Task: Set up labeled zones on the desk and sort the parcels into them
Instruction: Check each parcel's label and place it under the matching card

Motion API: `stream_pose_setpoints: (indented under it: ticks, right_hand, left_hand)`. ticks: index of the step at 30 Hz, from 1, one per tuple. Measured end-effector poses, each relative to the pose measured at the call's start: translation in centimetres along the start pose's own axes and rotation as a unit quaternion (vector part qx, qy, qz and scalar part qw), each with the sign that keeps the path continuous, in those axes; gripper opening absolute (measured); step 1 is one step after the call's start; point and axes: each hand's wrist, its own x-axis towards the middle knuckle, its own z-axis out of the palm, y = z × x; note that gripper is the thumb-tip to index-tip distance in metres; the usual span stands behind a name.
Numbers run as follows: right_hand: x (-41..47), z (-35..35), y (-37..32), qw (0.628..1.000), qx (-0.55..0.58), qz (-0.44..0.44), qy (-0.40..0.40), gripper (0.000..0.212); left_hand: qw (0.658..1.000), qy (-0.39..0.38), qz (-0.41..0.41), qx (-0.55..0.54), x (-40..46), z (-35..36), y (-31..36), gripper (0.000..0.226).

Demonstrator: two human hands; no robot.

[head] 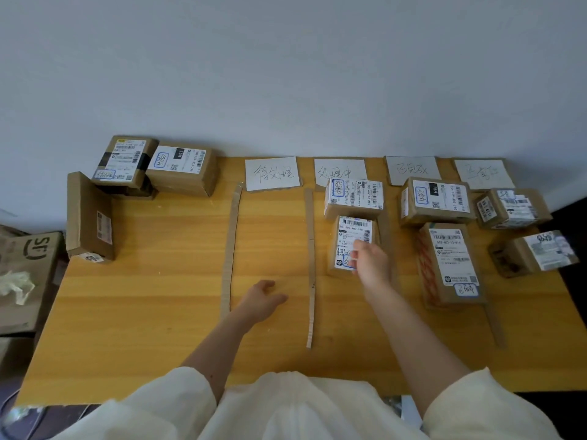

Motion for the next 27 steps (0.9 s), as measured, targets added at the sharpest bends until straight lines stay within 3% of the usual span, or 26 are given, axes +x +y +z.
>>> stream_pose_setpoints:
  ticks: [4,9,20,27]
  right_hand:
    - [-3.0,2.7,0.0,0.983,-0.076,-0.003,-0.17,0.018]
    - [-5.7,7.1,-0.2,0.954,-0.145,0.001,-0.261,0.02]
    - [-5.9,18.9,-7.4,0.912,-0.247,-0.092,-0.314,0.028]
    - [-1.9,26.5,-12.2,0.872,-0.37,-0.173,-0.269,0.074]
  left_hand:
    - [0.999,0.005,0.011,-0.038,-0.3,-0.6,-0.5,0.058]
    - [0.993,0.072,0.023,-0.09,-1.0,-2.9,-1.4,0.044]
    - [0.964,0.199,0.005,-0.175,0.0,-14.4,-4.9,0.041]
    - [0.961,0.223,-0.017,-0.162,3.7,-20.0,-6.6,0.043]
